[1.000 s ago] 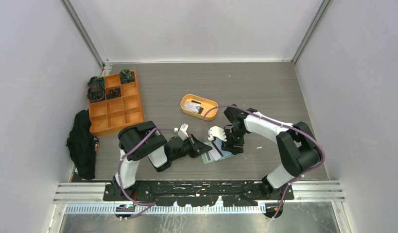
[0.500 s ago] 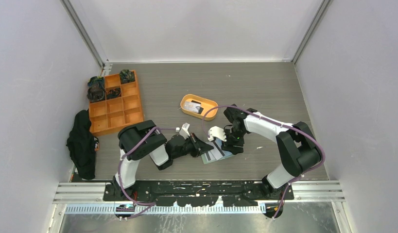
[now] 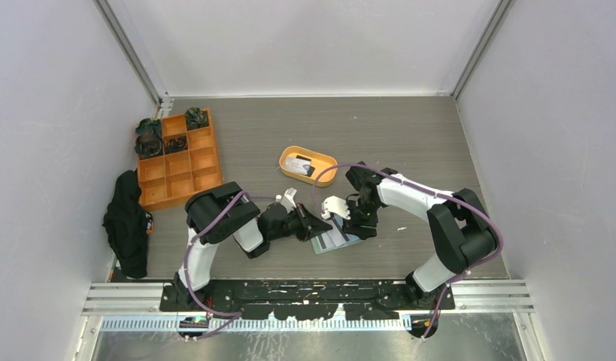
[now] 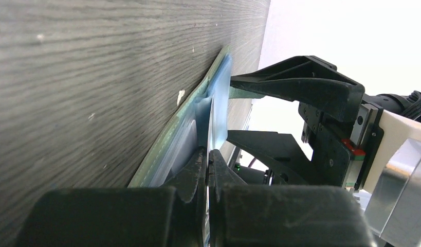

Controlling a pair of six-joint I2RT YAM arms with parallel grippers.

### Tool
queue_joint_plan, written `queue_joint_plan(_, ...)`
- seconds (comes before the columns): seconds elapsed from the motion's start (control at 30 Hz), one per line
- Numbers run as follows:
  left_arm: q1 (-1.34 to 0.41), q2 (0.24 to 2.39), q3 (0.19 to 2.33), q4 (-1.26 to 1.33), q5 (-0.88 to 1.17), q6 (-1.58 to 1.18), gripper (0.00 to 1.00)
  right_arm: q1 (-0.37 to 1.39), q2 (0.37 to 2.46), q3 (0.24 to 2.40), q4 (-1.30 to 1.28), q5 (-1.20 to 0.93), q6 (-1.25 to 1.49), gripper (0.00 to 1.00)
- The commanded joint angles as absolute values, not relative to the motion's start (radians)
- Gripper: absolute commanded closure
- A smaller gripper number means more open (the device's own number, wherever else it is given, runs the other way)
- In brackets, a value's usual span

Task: Put the credit cards into the card holder
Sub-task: Insert the credit card into the card holder.

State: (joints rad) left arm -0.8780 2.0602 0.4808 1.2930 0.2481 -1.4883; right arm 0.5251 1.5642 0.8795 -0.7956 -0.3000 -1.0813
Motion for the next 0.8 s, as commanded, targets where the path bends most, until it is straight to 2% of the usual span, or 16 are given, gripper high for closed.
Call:
queue_joint_plan(0.0, -0.864, 2.076, 0.522, 1.241, 0.316, -1.477, 1.0, 0.536, 1.554, 0.907, -0.813, -0.322, -1.081, 0.37)
queue_joint_plan(0.2, -0.855, 2.063, 0.574, 1.132, 0.345, -1.442, 1.0, 0.537, 1.547, 0.907, -0.81, -0.324, -1.075, 0.36)
queue_joint_plan(0.33, -0.848, 2.075, 0.598, 1.098, 0.362, -1.429, 1.0, 0.539, 1.517, 0.908, -0.797, -0.327, -1.056, 0.3)
queue_joint_plan(0.6, -0.839, 2.088, 0.6, 1.086, 0.375, -1.413, 0.89, 0.538, 1.358, 0.912, -0.784, -0.393, -1.016, 0.18)
queue_joint_plan(0.7, -0.838, 2.09, 0.597, 1.092, 0.374, -1.413, 0.86, 0.538, 1.32, 0.913, -0.812, -0.473, -1.045, 0.19)
queue_joint_plan(0.77, -0.838, 2.091, 0.595, 1.094, 0.375, -1.413, 0.85, 0.539, 1.297, 0.9, -0.844, -0.586, -1.102, 0.25)
